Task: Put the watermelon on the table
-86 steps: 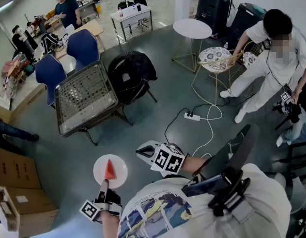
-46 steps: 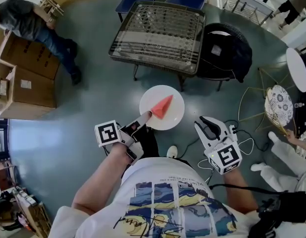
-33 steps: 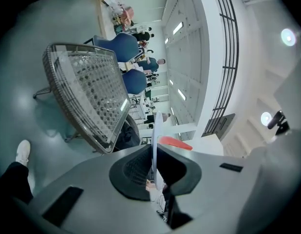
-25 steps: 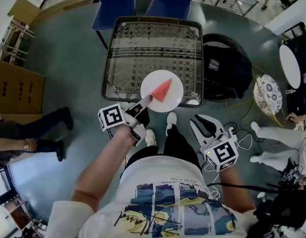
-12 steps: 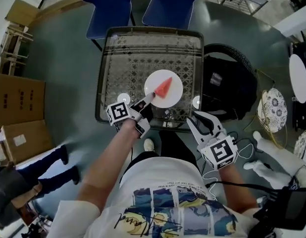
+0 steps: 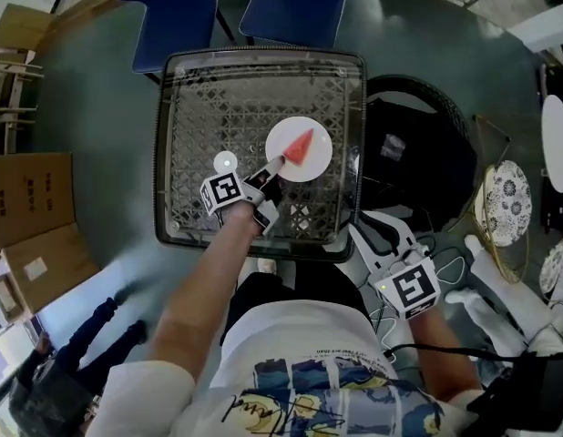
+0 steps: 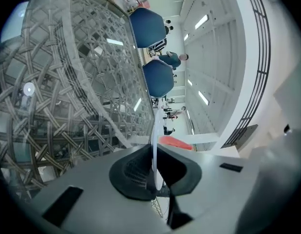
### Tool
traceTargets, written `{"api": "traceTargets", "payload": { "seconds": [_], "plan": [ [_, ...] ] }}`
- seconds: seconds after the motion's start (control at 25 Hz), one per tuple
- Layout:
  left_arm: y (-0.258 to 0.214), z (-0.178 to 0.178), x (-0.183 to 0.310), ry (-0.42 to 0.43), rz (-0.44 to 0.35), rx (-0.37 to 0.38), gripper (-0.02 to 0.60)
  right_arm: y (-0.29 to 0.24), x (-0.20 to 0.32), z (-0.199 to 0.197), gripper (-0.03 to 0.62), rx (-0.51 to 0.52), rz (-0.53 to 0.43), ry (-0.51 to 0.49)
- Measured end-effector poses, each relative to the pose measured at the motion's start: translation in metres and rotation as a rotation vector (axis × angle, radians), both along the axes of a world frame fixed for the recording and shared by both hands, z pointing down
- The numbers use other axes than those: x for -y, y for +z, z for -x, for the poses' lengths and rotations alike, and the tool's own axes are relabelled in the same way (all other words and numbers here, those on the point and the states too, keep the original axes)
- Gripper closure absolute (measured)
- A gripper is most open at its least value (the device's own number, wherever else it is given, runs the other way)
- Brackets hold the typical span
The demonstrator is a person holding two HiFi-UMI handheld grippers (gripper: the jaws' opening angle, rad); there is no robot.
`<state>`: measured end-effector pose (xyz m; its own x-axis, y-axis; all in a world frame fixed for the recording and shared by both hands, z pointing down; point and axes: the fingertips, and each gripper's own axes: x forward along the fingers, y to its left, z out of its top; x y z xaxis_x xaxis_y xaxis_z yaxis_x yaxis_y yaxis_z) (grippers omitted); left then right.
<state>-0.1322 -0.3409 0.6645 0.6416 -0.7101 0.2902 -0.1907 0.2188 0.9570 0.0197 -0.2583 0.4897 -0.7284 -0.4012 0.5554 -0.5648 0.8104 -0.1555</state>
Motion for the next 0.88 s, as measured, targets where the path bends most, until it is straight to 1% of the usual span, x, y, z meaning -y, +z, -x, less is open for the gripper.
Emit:
{"api": "traceTargets", "payload": {
  "seconds": [0.2,0.32,0.4,0.88],
  "plan": [
    [0.032,-0.004,0.018,0.005,0.049,0.017,0.557,0.009,0.015,-0.003,0.517,-0.006,0.031,0.001],
    [0.046,-0.005,0.029,0.001,0.065,0.028,0.557,0.019,0.019,-0.01,0.517,-0.027,0.055,0.01],
    [0.053,-0.005,0.034,-0.004,0.076,0.033,0.557,0.023,0.02,-0.01,0.517,-0.02,0.064,0.001],
    [0.071,0.001,0.038,0.012,0.126,0.08,0.555,0.036,0.026,-0.006,0.517,-0.001,0.098,0.007]
  ]
}}
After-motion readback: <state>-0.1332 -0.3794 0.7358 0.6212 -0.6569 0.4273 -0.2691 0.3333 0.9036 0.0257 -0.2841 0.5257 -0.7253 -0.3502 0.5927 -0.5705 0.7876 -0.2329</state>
